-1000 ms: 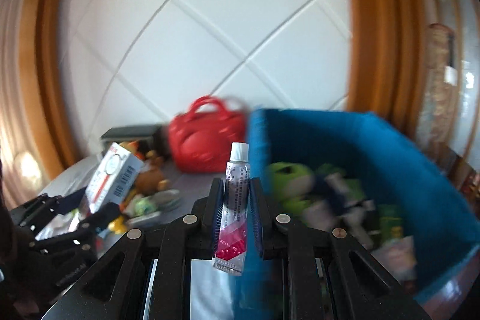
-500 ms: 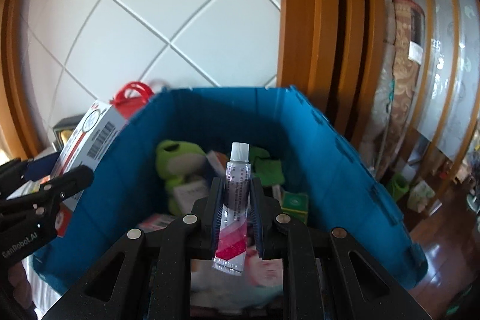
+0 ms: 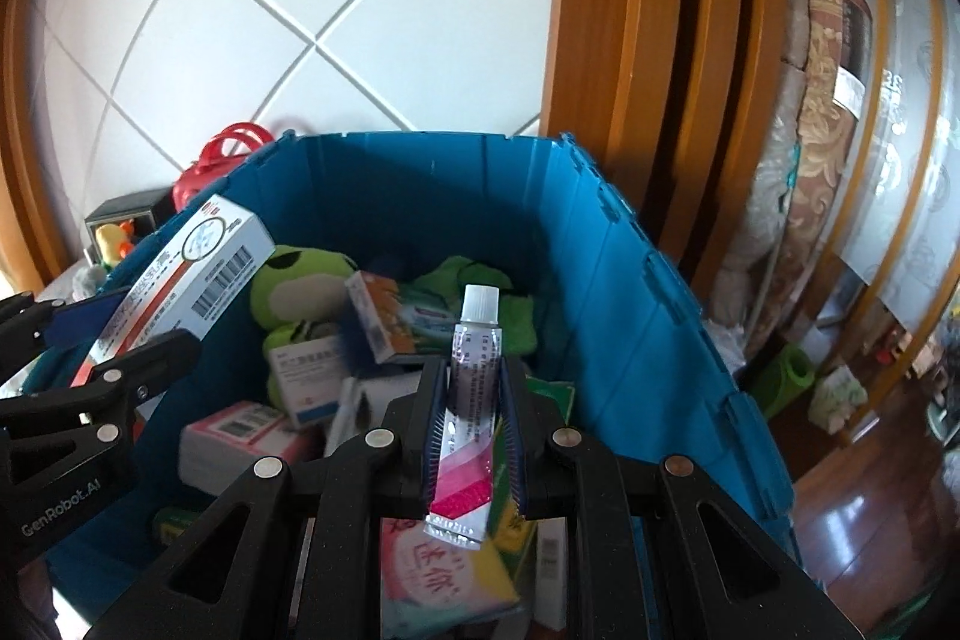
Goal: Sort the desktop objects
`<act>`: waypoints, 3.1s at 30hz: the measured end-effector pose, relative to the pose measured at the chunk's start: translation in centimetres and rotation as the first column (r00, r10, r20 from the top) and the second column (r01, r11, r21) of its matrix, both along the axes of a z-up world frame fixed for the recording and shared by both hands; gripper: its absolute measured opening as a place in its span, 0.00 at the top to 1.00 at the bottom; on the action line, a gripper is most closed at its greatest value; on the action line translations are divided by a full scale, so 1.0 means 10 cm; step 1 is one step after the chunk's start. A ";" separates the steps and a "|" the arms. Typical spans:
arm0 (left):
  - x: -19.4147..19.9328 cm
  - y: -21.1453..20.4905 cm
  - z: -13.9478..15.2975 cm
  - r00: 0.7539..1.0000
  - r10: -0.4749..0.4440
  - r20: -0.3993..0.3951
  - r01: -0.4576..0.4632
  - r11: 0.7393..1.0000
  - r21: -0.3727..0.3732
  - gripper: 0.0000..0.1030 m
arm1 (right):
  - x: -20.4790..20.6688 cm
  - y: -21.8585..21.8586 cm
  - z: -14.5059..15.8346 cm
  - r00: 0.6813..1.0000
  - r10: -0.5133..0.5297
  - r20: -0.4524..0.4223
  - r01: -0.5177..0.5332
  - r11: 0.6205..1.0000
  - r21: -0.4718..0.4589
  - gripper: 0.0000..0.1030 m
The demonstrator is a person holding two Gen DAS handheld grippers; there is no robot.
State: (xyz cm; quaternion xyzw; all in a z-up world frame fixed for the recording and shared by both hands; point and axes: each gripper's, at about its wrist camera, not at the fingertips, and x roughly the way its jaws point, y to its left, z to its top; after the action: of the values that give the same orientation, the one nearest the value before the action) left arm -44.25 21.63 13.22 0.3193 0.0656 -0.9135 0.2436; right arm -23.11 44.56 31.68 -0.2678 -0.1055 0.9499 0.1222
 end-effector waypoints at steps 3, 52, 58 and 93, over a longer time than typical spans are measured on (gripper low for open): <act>-0.02 -0.04 -0.02 1.000 -0.001 0.009 0.001 1.000 0.022 0.55 | -0.03 0.03 -0.02 1.000 -0.007 0.024 0.007 1.000 -0.023 0.82; 0.70 0.17 0.15 0.990 0.032 -0.134 -0.027 0.999 0.040 0.43 | 0.35 -0.08 0.02 1.000 0.019 -0.011 -0.019 1.000 -0.019 0.00; 1.07 0.31 0.30 0.972 0.017 -0.234 -0.019 1.000 -0.006 0.40 | 0.72 -0.19 0.01 0.999 0.019 -0.040 -0.019 1.000 0.003 0.00; 1.18 0.42 0.19 0.986 0.069 -0.149 -0.071 0.997 -0.013 0.20 | 1.04 -0.26 -0.03 0.998 0.004 -0.061 -0.004 1.000 -0.006 0.00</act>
State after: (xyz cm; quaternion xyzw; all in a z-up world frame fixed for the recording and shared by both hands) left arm -32.42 25.79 15.12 0.2456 0.0864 -0.9262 0.2729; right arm -12.74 41.95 31.42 -0.2387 -0.0993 0.9582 0.1226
